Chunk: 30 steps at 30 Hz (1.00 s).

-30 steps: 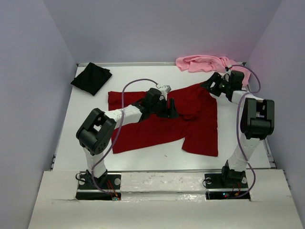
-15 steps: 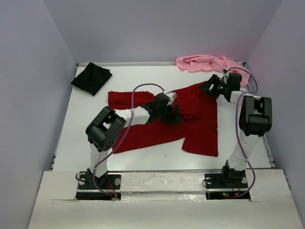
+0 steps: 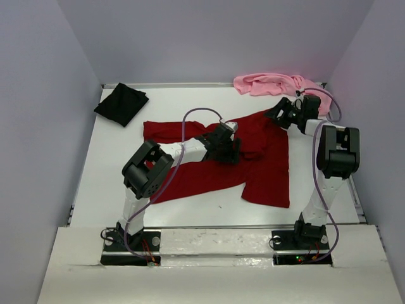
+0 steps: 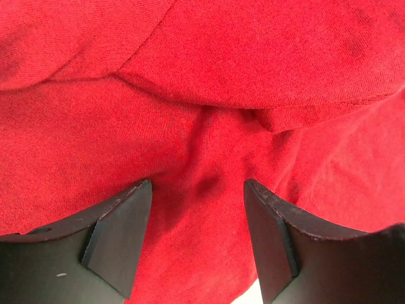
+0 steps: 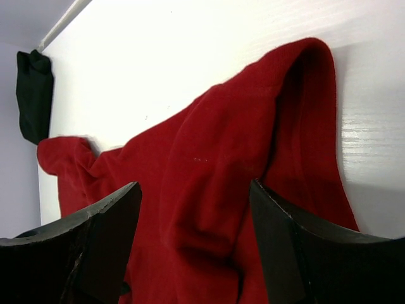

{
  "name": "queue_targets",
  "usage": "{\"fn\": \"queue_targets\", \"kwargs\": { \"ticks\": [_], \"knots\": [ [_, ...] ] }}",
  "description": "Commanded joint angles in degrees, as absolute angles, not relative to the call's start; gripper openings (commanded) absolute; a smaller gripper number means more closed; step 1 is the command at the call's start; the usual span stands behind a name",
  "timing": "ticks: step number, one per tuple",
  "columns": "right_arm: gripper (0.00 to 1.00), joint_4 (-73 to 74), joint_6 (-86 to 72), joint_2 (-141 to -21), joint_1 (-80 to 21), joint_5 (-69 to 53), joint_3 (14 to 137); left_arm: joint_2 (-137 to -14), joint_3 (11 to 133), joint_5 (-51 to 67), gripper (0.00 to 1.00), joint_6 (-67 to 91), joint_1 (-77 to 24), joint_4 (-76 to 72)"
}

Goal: Fold and stack the t-shirts
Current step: Fold the tshirt

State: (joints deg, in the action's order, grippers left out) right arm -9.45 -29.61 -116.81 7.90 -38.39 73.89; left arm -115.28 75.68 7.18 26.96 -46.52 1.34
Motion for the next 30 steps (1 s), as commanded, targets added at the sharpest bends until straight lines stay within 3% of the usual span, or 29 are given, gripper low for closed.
{"fn": "queue_targets", "kwargs": {
  "ticks": [1, 26, 27, 30],
  "knots": [
    [0.74, -11.3, -29.2, -117.9, 8.3, -38.6, 75.7, -117.7, 76.7, 3.4, 0.73, 25.1, -47.1, 6.6],
    [0.59, -10.3, -31.5, -124.6, 6.0, -38.1, 81.1, -123.3, 81.8, -7.2, 0.73, 23.1, -50.0, 17.3],
    [0.56, -9.4, -31.6, -125.6, 6.0, -38.2, 83.0, -123.3, 81.8, -7.4, 0.73, 23.1, -50.4, 17.5],
    [0.36, -8.3, -32.3, -126.9, 5.4, -38.3, 85.4, -123.3, 81.7, -8.1, 0.73, 23.2, -51.1, 18.3]
  ]
}}
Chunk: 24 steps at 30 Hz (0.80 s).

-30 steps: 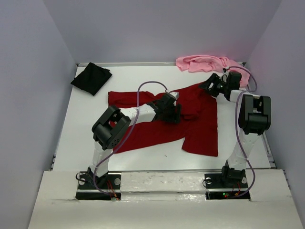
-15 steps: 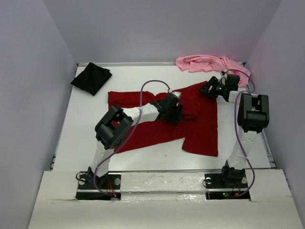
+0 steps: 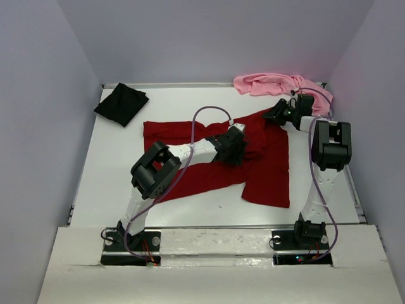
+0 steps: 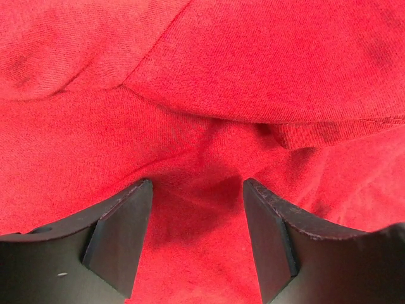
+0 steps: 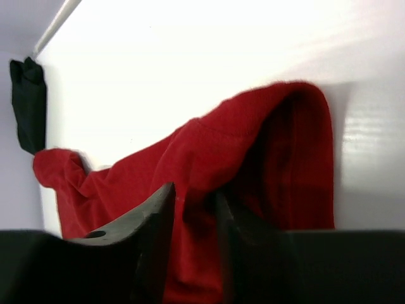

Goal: Fold and stack the t-shirts
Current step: Fold the tshirt

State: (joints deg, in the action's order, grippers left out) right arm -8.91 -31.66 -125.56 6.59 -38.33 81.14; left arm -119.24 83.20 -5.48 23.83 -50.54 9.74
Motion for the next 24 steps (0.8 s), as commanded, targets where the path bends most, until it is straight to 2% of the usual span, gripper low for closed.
{"fn": "queue_targets", "kwargs": {
  "ticks": [1, 9, 12, 21, 24],
  "knots": [
    [0.25, -7.8, -32.3, -127.1, 5.4, -38.2, 87.0, -123.3, 81.6, -8.3, 0.73, 23.2, -51.5, 18.5],
    [0.18, -3.1, -31.0, -126.9, 5.4, -36.9, 91.8, -124.0, 81.5, -8.8, 0.73, 23.0, -52.6, 19.3],
    [0.18, -2.9, -30.9, -126.8, 5.4, -36.7, 92.2, -125.8, 83.0, -10.5, 0.54, 22.6, -53.3, 21.3],
    [0.18, -2.4, -30.9, -127.8, 5.4, -37.0, 93.3, -128.9, 86.7, -14.8, 0.54, 23.2, -54.9, 27.3],
    [0.18, -1.8, -30.9, -128.6, 5.4, -37.0, 94.8, -130.4, 87.4, -14.9, 0.5, 22.9, -55.7, 28.9]
  ]
}}
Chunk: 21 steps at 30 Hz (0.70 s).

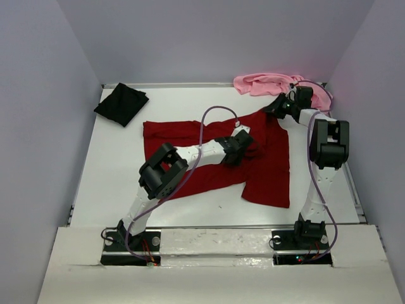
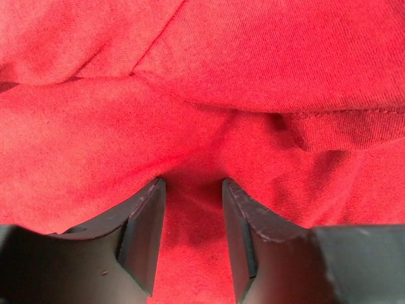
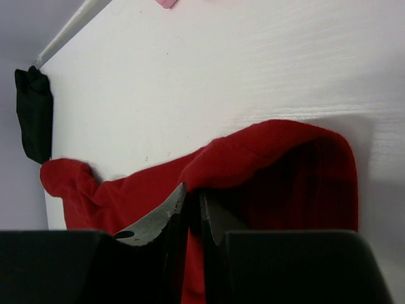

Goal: Fold and stack the t-shirts
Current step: Fold the tshirt

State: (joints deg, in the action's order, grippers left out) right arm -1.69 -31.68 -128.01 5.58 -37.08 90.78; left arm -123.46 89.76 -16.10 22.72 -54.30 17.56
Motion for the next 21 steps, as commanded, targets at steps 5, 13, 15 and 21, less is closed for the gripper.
{"fn": "queue_targets", "kwargs": {
  "ticks": [5, 13, 15, 21],
  "knots": [
    [0.18, -0.5, -30.9, -130.5, 5.4, -36.7, 98.8, -131.5, 87.6, -15.3, 0.43, 22.7, -57.8, 30.8],
    [0.18, 3.2, -31.1, -134.9, 5.4, -35.9, 106.5, -130.6, 86.4, -16.2, 0.42, 23.9, -61.4, 32.7],
    [0.18, 3.5, -31.0, -135.7, 5.4, -35.3, 107.6, -130.5, 86.1, -16.2, 0.42, 24.3, -62.0, 33.0],
    [0.18, 5.2, -30.5, -138.2, 5.4, -33.6, 112.1, -130.1, 85.2, -16.3, 0.42, 25.2, -64.2, 33.6]
  ]
}}
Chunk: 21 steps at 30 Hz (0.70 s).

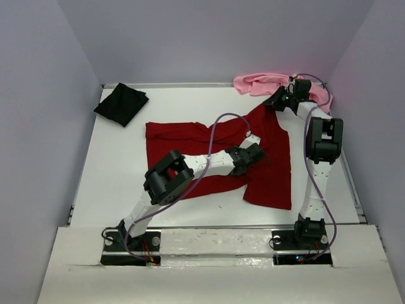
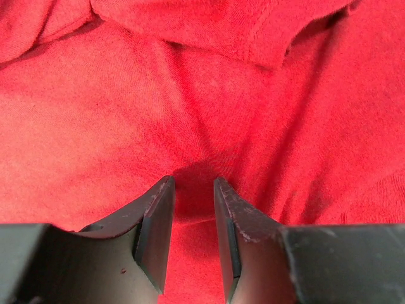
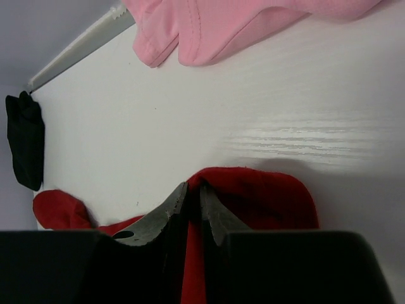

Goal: Fold and stack the t-shirts
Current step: Fold the tshirt

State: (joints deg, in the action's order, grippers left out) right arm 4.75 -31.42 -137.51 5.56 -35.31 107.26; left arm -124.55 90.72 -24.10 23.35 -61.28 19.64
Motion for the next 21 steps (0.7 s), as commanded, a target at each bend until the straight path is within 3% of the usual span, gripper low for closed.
{"fn": "queue_targets", "kwargs": {
  "ticks": [1, 13, 15, 16, 17, 20, 21],
  "knots": [
    [0.18, 5.3, -30.4, -138.5, 5.4, -33.3, 112.6, -129.9, 85.1, -16.3, 0.42, 25.3, -64.4, 33.7],
    [0.19, 10.6, -29.7, -143.4, 5.4, -32.5, 123.9, -129.6, 84.4, -16.9, 0.42, 26.0, -65.4, 34.0],
    [0.22, 12.3, -29.7, -144.1, 5.4, -33.7, 125.1, -129.9, 84.6, -17.0, 0.42, 26.0, -65.4, 34.3],
    [0.28, 12.5, -29.7, -144.0, 5.4, -34.3, 125.2, -130.3, 84.7, -17.5, 0.42, 26.0, -65.4, 34.4],
    [0.42, 12.7, -29.5, -143.8, 5.4, -34.5, 124.8, -130.4, 85.0, -17.7, 0.42, 25.9, -65.4, 34.6],
    [0.64, 12.9, -28.6, -141.1, 5.4, -33.2, 121.7, -131.0, 86.0, -18.3, 0.42, 25.8, -65.4, 34.9],
    [0.66, 13.3, -28.0, -140.2, 5.4, -32.9, 120.6, -131.0, 86.2, -18.4, 0.42, 25.7, -65.4, 34.9]
  ]
}}
